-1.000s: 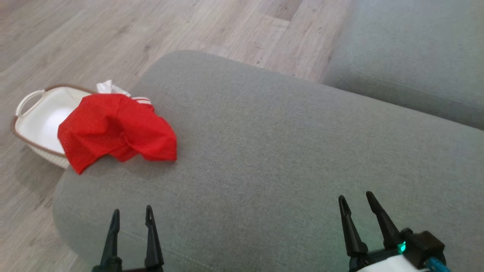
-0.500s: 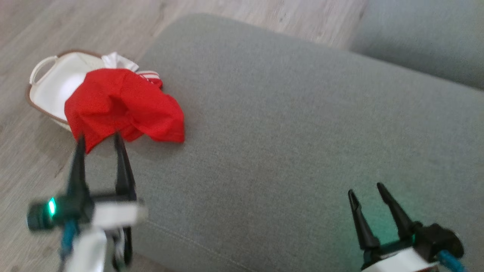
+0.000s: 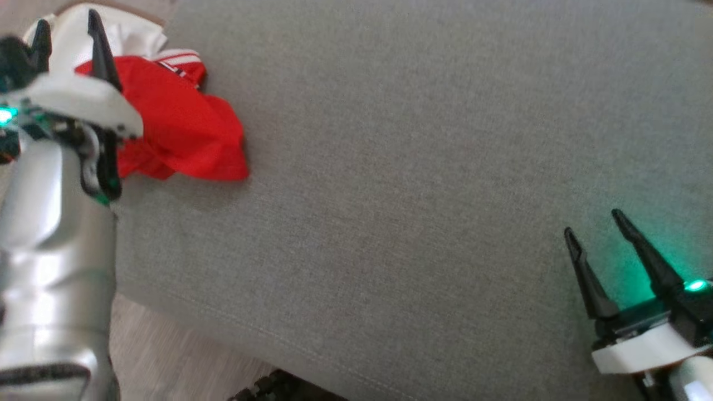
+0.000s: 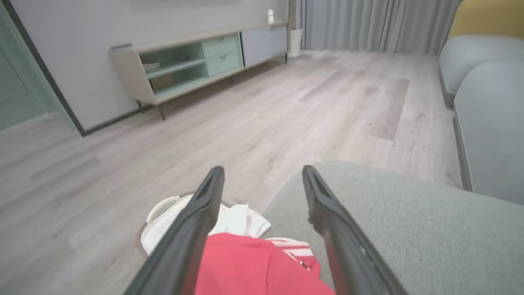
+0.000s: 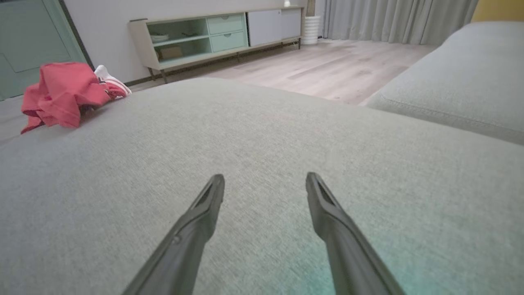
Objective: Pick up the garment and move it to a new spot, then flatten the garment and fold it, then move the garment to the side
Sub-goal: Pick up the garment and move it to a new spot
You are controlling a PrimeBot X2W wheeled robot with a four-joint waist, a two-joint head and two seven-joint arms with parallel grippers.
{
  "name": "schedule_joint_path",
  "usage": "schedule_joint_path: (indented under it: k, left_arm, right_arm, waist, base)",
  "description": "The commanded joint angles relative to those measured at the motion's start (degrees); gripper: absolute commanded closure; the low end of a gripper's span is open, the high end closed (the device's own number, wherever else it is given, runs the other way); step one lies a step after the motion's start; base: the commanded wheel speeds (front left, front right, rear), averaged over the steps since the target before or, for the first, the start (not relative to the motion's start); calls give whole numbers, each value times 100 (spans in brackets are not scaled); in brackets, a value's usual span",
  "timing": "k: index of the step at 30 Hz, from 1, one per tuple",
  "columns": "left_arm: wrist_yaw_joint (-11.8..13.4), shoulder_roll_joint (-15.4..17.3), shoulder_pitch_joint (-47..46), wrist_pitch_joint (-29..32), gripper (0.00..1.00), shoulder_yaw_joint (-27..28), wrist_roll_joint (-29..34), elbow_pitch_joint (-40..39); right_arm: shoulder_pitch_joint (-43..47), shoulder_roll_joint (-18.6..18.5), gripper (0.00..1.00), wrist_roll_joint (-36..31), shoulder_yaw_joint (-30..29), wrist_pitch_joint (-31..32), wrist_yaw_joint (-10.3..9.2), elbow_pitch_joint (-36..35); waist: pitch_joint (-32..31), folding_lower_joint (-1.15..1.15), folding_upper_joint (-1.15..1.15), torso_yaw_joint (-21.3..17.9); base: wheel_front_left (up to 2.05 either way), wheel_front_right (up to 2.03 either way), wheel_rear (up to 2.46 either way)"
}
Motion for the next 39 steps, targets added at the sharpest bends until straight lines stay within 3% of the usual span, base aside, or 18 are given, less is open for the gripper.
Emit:
schedule_joint_path:
  k: [1, 8, 12, 13, 14, 20, 26, 32, 39]
  left_arm:
    - [-26, 303, -404, 220, 0, 237, -102, 208]
    - [55, 480, -1090, 757, 0, 246, -180, 1871]
    - [73, 402, -1097, 773, 0, 275, -273, 2551]
    - [72, 380, -1087, 728, 87, 286, -298, 2667]
    - [73, 379, -1081, 640, 100, 285, -303, 2754]
    - [53, 597, -1365, -485, 100, 140, -121, 2748]
    - [-182, 952, -1919, -1160, 100, -253, 259, 2469]
    - [-436, 1173, -2412, -1222, 100, -607, 520, 1963]
    - [-672, 1086, -2619, -877, 100, -1015, 589, 1012]
  right_arm:
    - [-185, -206, 0, 35, 80, -34, -4, -256]
    - [-473, -491, 0, 25, 118, 122, -4, -560]
    - [-551, -504, 0, -9, 55, 156, -4, -650]
    - [-557, -506, 0, -26, 49, 157, -4, -660]
    - [-566, -506, 0, -43, 48, 156, -4, -665]
    - [-654, -386, 0, -70, 76, 90, -4, -545]
    - [-790, 42, 0, -3, 291, -35, -4, -164]
    - [-794, 635, 0, 85, 430, -59, -4, 18]
    - [-532, 1173, 0, 115, 457, -61, -4, -10]
  waist:
    - [356, -2, 0, -71]
    - [888, -2, 0, -318]
    - [1061, -2, 0, -419]
    - [1088, -2, 0, -434]
    - [1107, -2, 0, -451]
    - [910, -2, 0, -546]
    - [159, -2, 0, -846]
    - [-722, -2, 0, -1500]
    - [-1498, -2, 0, -2563]
  base:
    - [0, 0, 0]
    - [0, 0, 0]
    - [0, 0, 0]
    - [0, 0, 0]
    - [0, 0, 0]
    - [0, 0, 0]
    - [0, 0, 0]
    - [0, 0, 0]
    - [0, 0, 0]
